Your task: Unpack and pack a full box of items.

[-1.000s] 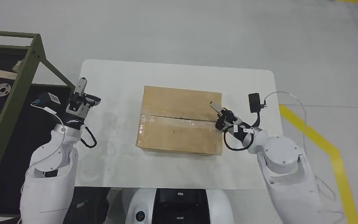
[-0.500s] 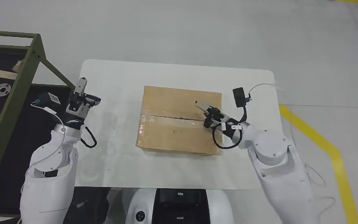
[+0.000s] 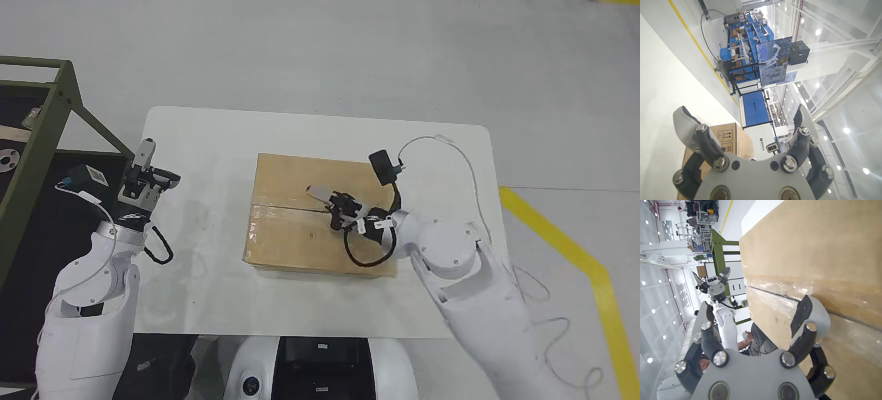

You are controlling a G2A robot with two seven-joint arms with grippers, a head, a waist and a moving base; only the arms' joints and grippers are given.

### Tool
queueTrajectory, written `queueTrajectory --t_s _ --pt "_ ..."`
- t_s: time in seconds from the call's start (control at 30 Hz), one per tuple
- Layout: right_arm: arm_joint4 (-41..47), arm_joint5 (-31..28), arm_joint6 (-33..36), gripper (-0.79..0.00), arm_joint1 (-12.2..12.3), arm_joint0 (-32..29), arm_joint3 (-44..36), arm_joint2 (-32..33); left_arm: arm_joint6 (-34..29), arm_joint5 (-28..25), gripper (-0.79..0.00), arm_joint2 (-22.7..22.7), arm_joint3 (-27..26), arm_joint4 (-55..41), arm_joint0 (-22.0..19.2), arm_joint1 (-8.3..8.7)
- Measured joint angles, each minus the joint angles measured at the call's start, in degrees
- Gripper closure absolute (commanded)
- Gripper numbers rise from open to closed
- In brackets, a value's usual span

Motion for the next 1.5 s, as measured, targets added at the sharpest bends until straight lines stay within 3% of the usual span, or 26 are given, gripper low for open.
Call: queueTrajectory --t_s 0.37,1.0,1.5 --pt "2.6 -1.2 0.5 -0.785 -0.6 3.4 3.6 -3.2 0.0 0.0 -0.785 0.0 0.0 0.0 0.0 0.0" --pt "-0.9 3.7 -4.3 -0.785 2.9 -12.4 -8.8 13.0 0.0 0.0 -0.785 0.0 0.0 0.0 0.0 0.0" --pt "1.0 3.4 -5.4 -0.785 3.7 -14.6 -9.4 16.8 0.0 0.0 -0.785 0.0 0.0 0.0 0.0 0.0"
